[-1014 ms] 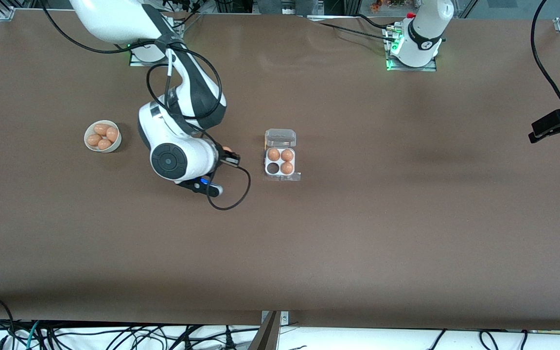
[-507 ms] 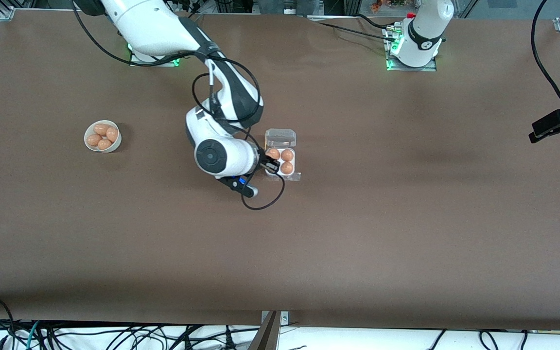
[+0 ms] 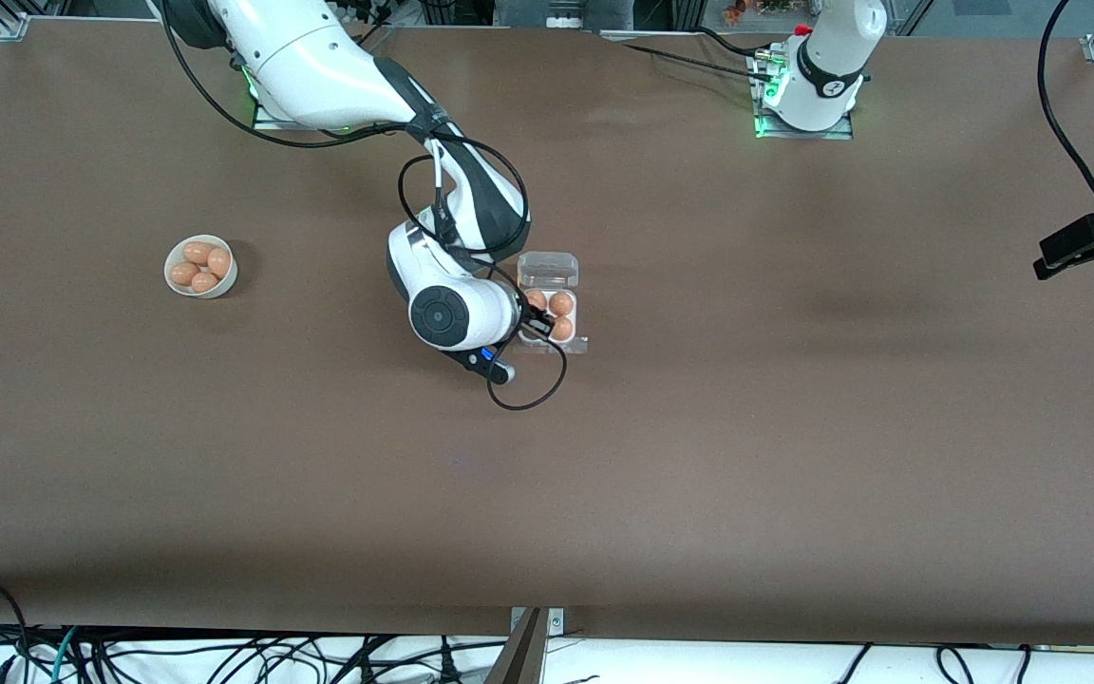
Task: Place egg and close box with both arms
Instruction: 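Carry the egg to the clear egg box and lower it into a slot, then open the right gripper and withdraw while the left gripper reaches the box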
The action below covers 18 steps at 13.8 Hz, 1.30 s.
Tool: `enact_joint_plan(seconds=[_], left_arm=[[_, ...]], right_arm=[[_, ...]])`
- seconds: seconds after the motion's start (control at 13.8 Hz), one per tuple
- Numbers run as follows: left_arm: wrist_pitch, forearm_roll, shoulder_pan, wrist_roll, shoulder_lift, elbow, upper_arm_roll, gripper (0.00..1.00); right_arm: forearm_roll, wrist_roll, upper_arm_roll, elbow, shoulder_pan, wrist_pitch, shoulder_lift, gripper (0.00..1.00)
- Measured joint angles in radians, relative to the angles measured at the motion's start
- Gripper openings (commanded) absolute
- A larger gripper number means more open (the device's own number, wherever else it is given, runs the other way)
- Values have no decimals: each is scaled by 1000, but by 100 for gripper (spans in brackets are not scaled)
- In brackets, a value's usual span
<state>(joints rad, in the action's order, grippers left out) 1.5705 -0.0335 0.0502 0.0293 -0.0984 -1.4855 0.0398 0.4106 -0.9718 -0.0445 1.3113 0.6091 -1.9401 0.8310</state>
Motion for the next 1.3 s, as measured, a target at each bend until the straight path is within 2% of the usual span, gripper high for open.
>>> enact_joint_plan(seconds=[0.51, 0.58, 0.72, 0.8, 1.3], left_arm=[[0, 0, 0, 0, 0, 0, 0, 100], [0, 0, 0, 0, 0, 0, 0, 100], [0, 0, 0, 0, -3, 0, 0, 100], [0, 0, 0, 0, -5, 0, 0, 100], [-1, 0, -10, 0, -9, 0, -10, 98]], right_arm=[[3, 0, -8, -7, 12, -59, 20, 26], [3, 0, -8, -8, 12, -60, 21, 35], [3, 0, -8, -11, 12, -62, 25, 74], [3, 0, -8, -11, 12, -66, 26, 100], [3, 5, 3, -38, 6, -141, 27, 100]])
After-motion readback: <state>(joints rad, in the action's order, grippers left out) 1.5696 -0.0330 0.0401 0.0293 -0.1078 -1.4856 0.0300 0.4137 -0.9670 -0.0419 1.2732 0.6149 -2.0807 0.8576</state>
